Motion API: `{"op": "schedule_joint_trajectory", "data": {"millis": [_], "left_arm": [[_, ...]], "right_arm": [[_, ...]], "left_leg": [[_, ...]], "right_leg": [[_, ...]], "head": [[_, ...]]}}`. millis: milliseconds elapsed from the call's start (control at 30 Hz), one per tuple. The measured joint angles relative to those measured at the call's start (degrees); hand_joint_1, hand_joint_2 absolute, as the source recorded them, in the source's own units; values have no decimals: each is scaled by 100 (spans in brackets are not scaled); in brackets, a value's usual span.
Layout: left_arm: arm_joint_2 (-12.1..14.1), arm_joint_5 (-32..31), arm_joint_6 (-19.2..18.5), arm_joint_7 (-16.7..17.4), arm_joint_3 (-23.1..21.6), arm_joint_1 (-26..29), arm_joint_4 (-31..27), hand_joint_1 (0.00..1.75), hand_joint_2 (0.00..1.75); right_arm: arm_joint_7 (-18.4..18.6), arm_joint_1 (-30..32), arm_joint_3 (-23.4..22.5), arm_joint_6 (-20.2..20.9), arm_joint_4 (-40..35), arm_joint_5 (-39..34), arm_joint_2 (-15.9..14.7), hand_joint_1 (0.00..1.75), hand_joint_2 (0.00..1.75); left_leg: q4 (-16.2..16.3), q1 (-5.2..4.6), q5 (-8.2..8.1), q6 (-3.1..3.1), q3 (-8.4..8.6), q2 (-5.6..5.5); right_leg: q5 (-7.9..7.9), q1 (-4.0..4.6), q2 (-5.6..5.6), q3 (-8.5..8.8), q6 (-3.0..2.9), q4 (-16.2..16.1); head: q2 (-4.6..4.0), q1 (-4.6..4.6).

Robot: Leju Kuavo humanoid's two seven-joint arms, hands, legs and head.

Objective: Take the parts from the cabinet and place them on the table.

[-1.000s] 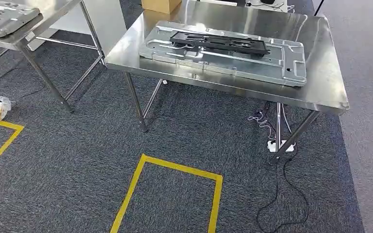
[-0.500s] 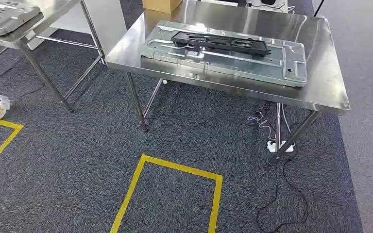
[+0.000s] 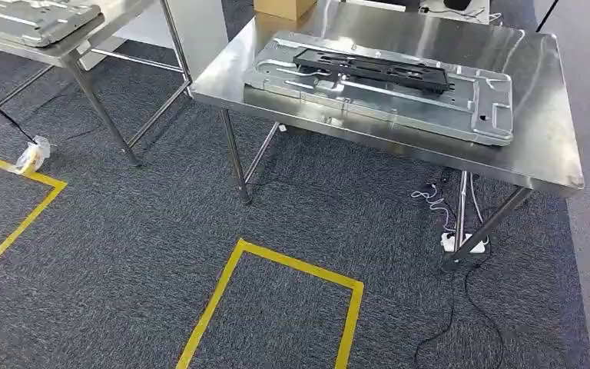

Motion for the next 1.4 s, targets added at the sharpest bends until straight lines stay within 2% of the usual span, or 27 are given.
{"op": "schedule_joint_trajectory", "data": {"millis": [33,100,167,200,267,333,367,400,500,533,567,600,667,700,767,833,867,900,1033,1100,1133,1200,1233,1267,1333,1367,1400], "left_arm": [[0,-7,0,-11,-15,2,-2,0,0],[-13,-31,-2,-28,-29,-20,-2,0,0],[-15,-33,0,-35,-50,-44,-2,0,0],[-17,-33,0,-35,-59,-40,-2,0,0],[-17,-33,0,-35,-68,-32,-2,0,0],[-17,-33,0,-37,-77,-25,-2,0,0],[-15,-33,2,-37,-77,-33,0,0,0],[-11,-33,2,-37,-79,-47,0,0,0],[-11,-33,2,-41,-85,-13,0,0,0],[-11,-35,2,-41,-88,-15,-2,0,0],[-33,-35,2,-50,-90,-24,-2,0,0],[-37,-35,2,-52,-98,-29,-2,0,0],[-44,-35,4,-59,-105,-46,-2,0,0],[-44,-35,20,-57,-105,-48,-2,0,0],[-46,-35,42,-33,-107,-42,-2,0,0],[-63,-39,72,13,-114,-45,-2,0,0],[-66,-42,98,22,-116,-44,-2,0,0],[-66,-50,127,35,-120,-58,-2,0,0],[-57,-101,162,48,-177,-24,0,0,0],[-72,-125,166,46,-219,-45,0,0,0],[-72,-147,164,44,-230,-58,0,0,0],[-76,-155,168,35,-251,-79,0,0,0],[-76,-162,168,31,-256,-75,0,0,0],[-76,-171,168,31,-265,-72,0,0,0],[-76,-175,168,31,-295,-50,0,0,0],[-74,-177,168,28,-306,-52,0,0,0],[-74,-184,177,26,-308,-65,0,0,0]], "right_arm": [[-20,-3,0,18,2,9,0,0,0],[-55,2,0,26,5,26,-20,0,0],[-59,11,0,33,13,37,-20,0,0],[-59,9,0,35,13,44,-22,0,0],[-61,2,0,35,13,48,-24,0,0],[-61,-3,0,35,13,48,-24,0,0],[-61,-2,0,35,15,48,-24,0,0],[-64,-1,0,37,24,48,-22,0,0],[-64,-43,0,37,29,50,-26,0,0],[-75,-57,0,42,31,55,-24,0,0],[-83,-67,0,48,35,61,-28,0,0],[-103,-61,0,72,48,63,-33,0,0],[-101,-23,0,81,53,66,-46,0,0],[-98,-8,0,90,55,70,-57,0,0],[-88,-5,0,109,57,79,-70,0,0],[-88,-6,0,136,59,107,-83,0,0],[-90,-4,0,142,61,122,-85,0,0],[-105,-4,0,157,70,148,-85,0,0],[-169,-28,0,186,85,205,-85,0,0],[-173,-23,0,190,90,212,-89,0,0],[-173,-10,0,190,92,221,-90,0,0],[-171,10,2,188,96,236,-90,0,0],[-158,7,2,188,96,256,-90,0,0],[-147,2,2,186,96,271,-90,0,0],[-144,-7,4,184,96,286,-90,0,0],[-144,-9,4,182,96,288,-90,0,0],[-151,-8,6,182,96,291,-90,0,0]], "left_leg": [[47,11,-34,-14,-1,15],[622,15,-429,-101,-277,340],[1529,54,-832,-161,-722,418],[1787,62,-881,-172,-848,429],[1464,66,-561,-160,-692,463],[399,47,-29,-83,-152,648],[26,4,-8,-26,15,919],[-7,-42,-29,1,12,942],[-24,-55,-8,58,-30,736],[-134,27,72,127,61,665],[-180,18,102,133,71,635],[-183,18,127,172,55,596],[-171,8,131,188,20,469],[-161,2,132,188,11,386],[-125,6,122,176,14,230],[-56,23,88,131,14,68],[1,29,53,99,-18,5],[93,-5,15,54,-67,-48],[90,40,37,-59,-153,-266],[445,21,-201,-116,-306,213],[862,41,-427,-147,-517,350],[1670,78,-749,-194,-926,433],[1826,89,-741,-207,-1006,444],[1709,91,-601,-207,-948,454],[888,86,-146,-168,-525,528],[324,60,77,-108,-218,755],[86,3,-4,-59,-125,1021]], "right_leg": [[30,-42,-76,7,-50,-34],[33,-30,-192,-1,-107,-44],[26,-9,-337,-17,-118,-40],[23,-4,-402,-19,-122,-38],[1,2,-531,2,-118,-38],[-23,11,-648,55,-103,-40],[-32,14,-703,64,-91,-42],[-54,41,-756,77,-47,-35],[-45,38,-926,138,41,-93],[-80,41,-863,171,94,-81],[-170,24,-526,148,115,23],[-389,14,-335,6,106,310],[-833,13,-215,-441,108,1222],[-923,13,-202,-642,116,1594],[-623,-2,-199,-631,127,1451],[-74,-29,-123,-251,128,550],[39,-61,131,-82,121,116],[-32,-36,272,-64,121,68],[12,-47,-13,-81,-37,68],[16,-48,-135,-70,-106,50],[13,-32,-222,-76,-124,50],[-2,-10,-397,-79,-146,51],[-9,-6,-472,-76,-144,51],[-20,-4,-541,-64,-137,51],[-43,-3,-660,-25,-124,51],[-58,1,-721,4,-104,51],[-74,18,-779,22,-79,51]], "head": [[0,-2],[0,-35],[0,-33],[0,-33],[0,-33],[0,-33],[0,-31],[0,-31],[0,-31],[0,-22],[0,-11],[0,-17],[0,-18],[0,-18],[0,-18],[0,-18],[0,-13],[0,-17],[0,-20],[0,-61],[0,-61],[0,-61],[0,-61],[0,-61],[0,-61],[0,-63],[0,-59]]}}
